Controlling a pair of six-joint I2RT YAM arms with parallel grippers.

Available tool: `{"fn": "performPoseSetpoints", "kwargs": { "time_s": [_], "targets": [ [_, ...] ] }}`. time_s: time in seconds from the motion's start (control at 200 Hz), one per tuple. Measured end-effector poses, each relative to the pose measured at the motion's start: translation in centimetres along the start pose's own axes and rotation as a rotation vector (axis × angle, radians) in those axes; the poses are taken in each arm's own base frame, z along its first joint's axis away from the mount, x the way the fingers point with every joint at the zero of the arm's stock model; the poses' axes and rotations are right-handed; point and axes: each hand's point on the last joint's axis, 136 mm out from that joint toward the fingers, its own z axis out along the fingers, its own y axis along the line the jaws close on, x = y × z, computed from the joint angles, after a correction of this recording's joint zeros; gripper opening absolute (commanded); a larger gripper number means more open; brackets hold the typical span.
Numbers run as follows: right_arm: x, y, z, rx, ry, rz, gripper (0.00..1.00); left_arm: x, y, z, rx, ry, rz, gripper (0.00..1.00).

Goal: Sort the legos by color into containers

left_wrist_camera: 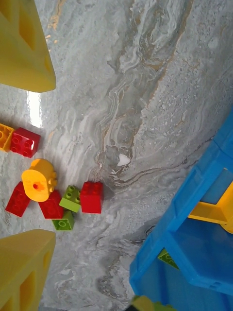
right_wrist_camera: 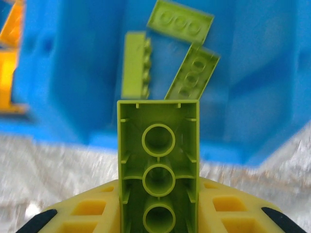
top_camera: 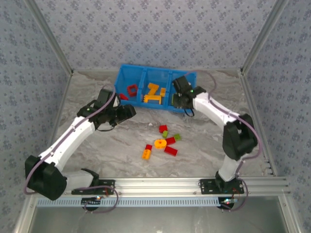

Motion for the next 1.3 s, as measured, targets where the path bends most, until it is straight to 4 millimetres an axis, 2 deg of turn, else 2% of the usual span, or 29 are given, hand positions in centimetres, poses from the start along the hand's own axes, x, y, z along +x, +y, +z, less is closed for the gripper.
{"fn": "performPoseSetpoints", "kwargs": {
  "time_s": [0.115, 0.205, 0.3, 0.455, 0.769, 0.924, 1.074, 1.189, 1.299],
  "targets": [
    [-2.6, -0.8, 3.4, 0.04, 0.043, 0.037, 0.31, -0.5, -0.4, 0.5, 0.006, -0.002, -0.001, 0.75],
    [-3.7, -1.1, 5.5, 0.05, 0.071, 0.059, 0.32, -0.8, -0.7, 0.4, 0.012, -0.008, 0.001, 0.75],
    [-4.7, -1.3, 6.9, 0.058, 0.094, 0.073, 0.32, -1.0, -1.0, 0.3, 0.023, -0.017, 0.004, 0.75],
    [-7.5, -0.6, 8.8, 0.04, 0.075, 0.094, 0.32, -1.0, -1.3, 0.3, 0.034, -0.017, 0.005, 0.75],
    [-8.2, 0.5, 13.1, -0.018, 0.104, 0.118, 0.35, -1.0, -1.3, 0.3, 0.038, -0.012, 0.005, 0.75],
    [-8.6, 0.6, 13.8, -0.065, 0.104, 0.141, 0.44, -0.9, -1.3, 0.3, 0.038, -0.01, 0.005, 0.75],
    [-9.1, 0.8, 13.9, -0.096, 0.099, 0.172, 0.57, -0.8, -1.4, 0.3, 0.045, -0.002, 0.005, 0.75],
    [-9.2, 0.6, 13.9, -0.094, 0.098, 0.176, 0.59, -0.6, -1.5, 0.6, 0.048, 0.012, 0.004, 0.75],
    [-9.2, 0.6, 13.6, -0.09, 0.094, 0.173, 0.6, -0.1, -1.1, 1.7, 0.025, 0.046, 0.006, 0.75]
  ]
}}
